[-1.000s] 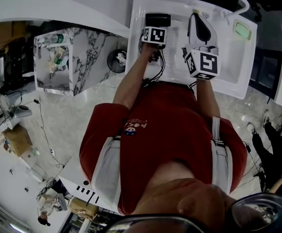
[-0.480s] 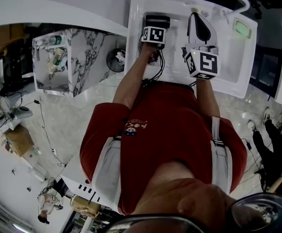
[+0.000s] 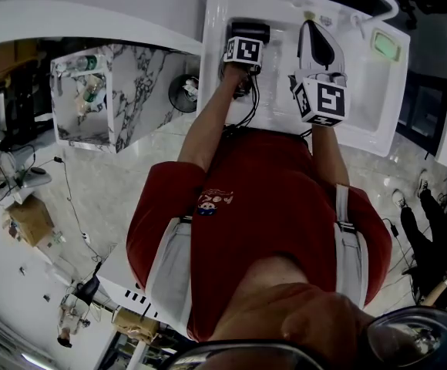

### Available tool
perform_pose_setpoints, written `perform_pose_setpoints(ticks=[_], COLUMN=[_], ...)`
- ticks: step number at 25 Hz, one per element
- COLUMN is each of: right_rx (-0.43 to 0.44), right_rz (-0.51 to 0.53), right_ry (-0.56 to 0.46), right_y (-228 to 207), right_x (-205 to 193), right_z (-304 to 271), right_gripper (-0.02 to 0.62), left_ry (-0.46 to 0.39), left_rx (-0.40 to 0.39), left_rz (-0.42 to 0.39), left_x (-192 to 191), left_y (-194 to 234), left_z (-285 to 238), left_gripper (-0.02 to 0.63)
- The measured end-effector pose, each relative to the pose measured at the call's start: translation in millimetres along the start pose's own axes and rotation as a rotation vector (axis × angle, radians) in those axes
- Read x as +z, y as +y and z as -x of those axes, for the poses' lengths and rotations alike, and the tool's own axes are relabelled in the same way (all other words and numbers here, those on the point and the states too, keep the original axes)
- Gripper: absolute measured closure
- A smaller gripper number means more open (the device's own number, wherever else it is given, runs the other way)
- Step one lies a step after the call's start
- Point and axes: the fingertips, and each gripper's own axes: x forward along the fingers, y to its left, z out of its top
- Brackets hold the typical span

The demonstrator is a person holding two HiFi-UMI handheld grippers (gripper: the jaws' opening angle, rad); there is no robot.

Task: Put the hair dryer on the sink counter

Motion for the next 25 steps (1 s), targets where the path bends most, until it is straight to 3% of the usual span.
perform_pose_setpoints(ticks=[6, 20, 25], right_rx=[-0.002, -0.009, -0.008], right_rz=[-0.004, 0.001, 0.002], right_ry=[-0.002, -0.014, -0.019], right_y=[-1.1, 1.6, 5.3], right_x=[0.7, 4.4, 6.3], right_z=[-1.2, 4.5, 5.6], right_gripper=[0.594, 0.594, 0.594], left_ry=[0.010, -0.013, -0.025], left_rx=[0.024, 0.005, 0.010], left_rz=[-0.033, 0.004, -0.018], left_x=[0.2, 3.1, 4.5], left_y=[0.5, 1.1, 2.5], left_z=[-1.9, -0.1, 2.3], left_gripper=[0.403, 0.388, 0.361])
